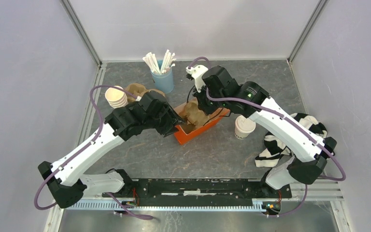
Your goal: Pack the takeout coffee
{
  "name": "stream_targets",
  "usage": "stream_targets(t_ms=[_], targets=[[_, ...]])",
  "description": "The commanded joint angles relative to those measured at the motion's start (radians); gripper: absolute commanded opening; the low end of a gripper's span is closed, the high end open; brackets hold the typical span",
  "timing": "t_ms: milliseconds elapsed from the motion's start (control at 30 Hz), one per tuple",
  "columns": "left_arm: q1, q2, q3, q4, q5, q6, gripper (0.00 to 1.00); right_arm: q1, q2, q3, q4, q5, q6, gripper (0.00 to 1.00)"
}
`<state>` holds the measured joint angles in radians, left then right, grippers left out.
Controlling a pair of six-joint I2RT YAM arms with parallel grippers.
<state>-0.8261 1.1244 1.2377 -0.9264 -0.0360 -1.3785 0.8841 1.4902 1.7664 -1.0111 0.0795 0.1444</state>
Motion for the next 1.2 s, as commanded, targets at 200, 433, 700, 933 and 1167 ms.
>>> stream_targets(t_ms=[200,433,700,933,1167], targets=[[0.012,0.086,0.154,-0.030,-0.041,0.219,0.63,-0.054,0.054,0.012,0.073,-0.002,0.103,0.00],[0.012,0.065,0.138,-0.034,-0.079,0.252,0.62,-0.059,0.098,-0.024,0.127,-0.011,0.085,0.00],[0.012,0.108,0.164,-0.062,-0.104,0.324,0.59,-0.058,0.149,-0.059,0.129,0.041,0.053,0.00],[0.013,0.138,0.223,-0.084,-0.153,0.392,0.60,-0.059,0.140,-0.170,0.213,0.079,0.075,0.00],[0.013,0.143,0.233,-0.109,-0.180,0.414,0.60,-0.059,0.164,-0.224,0.261,0.097,0.055,0.02]])
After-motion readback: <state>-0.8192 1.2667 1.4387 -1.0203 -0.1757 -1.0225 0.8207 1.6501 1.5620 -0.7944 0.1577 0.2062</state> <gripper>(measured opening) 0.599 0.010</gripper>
